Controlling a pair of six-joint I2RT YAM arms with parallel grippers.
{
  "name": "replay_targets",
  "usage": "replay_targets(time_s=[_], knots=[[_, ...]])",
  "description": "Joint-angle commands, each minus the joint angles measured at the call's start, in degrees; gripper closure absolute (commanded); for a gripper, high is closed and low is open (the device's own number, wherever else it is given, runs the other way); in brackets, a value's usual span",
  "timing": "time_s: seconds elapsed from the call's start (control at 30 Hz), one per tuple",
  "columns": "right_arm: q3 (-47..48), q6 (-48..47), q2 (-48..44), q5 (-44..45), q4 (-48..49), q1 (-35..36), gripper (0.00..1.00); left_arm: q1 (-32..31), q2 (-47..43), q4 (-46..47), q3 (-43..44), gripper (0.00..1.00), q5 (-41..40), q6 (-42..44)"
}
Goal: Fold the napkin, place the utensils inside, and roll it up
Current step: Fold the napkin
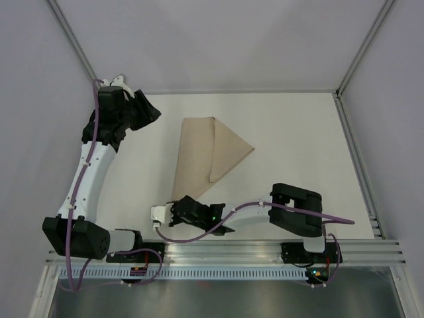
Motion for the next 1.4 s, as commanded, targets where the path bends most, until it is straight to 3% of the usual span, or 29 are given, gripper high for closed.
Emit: replay_targets(time_s=[0.0,0.27,0.8,1.37], knots=[[2.18,3.39,-5.39,-1.01,-2.85,-1.54,0.99,0.4,0.65,2.0,-0.01,0.41,2.4,0.23],[1.3,6.29,-11.36,-1.27,-7.42,-7.96,1.0,0.49,2.32,2.8,0.69,0.42,3.37,-0.29],[0.15,9.02,-18.14,-3.73,-12.87,-29.57,1.0,0.49,6.8,3.59,3.07,0.43,6.79,0.15],[0.5,8.84,-19.98,-4.52,-14.71,-37.58,0.99,0.49,9.17,4.11,2.02,0.43,9.43,1.29]])
